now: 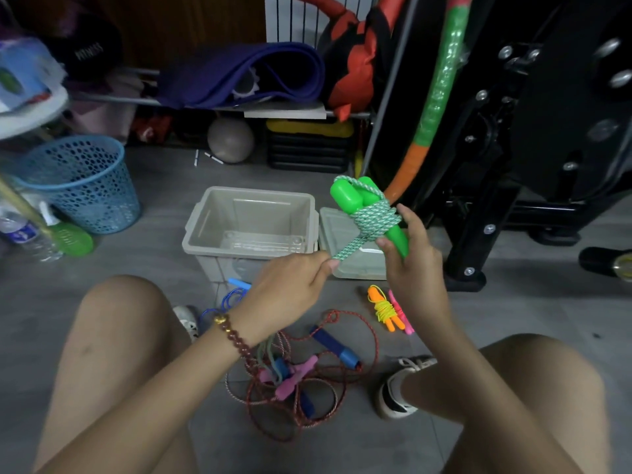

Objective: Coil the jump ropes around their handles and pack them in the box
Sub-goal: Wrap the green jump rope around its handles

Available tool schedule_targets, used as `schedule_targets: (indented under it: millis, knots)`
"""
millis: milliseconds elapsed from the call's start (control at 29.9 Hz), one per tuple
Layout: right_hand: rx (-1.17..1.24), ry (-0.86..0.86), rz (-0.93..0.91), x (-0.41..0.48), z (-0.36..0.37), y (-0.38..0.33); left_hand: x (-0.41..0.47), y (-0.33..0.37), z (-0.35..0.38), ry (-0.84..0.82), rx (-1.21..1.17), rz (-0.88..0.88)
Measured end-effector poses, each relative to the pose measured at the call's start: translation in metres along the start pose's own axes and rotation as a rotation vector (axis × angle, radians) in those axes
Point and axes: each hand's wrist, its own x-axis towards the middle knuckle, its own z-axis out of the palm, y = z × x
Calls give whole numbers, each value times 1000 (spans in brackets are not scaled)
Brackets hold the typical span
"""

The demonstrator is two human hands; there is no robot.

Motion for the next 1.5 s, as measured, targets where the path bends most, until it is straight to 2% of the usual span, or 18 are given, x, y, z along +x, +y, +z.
schedule_targets:
  millis: [134,200,301,401,568,635,701,802,1035,1269,1503]
  knots:
    - [-80,10,6,3,1,4,4,7,15,-140,-774,-269]
    - [-65,23,21,4,2,5,5,13,16,-162,-903,-373]
    - [-57,69,37,6,1,8,3,12,11,-218,-796,-334]
    - [-84,77,80,14,-3,13,-4,12,7,-233,-550,-203]
    - [-388,-201,48,15,-1,19,-12,19,-4,33,-105,67]
    - [-418,-312,8,14,0,20,-14,16,-12,151,106,129]
    - [-436,-393,-17,12,-1,19,-14,11,-16,262,195,193]
    - [-457,-489,-73,5,-1,14,-12,5,-18,390,213,284]
    - [-460,-633,-227,-14,8,0,-10,0,-22,452,229,388]
    - [-417,-738,-370,-27,11,-13,1,-21,-24,427,121,228]
    - [-164,-803,-297,-30,11,-15,6,-36,-32,425,34,111]
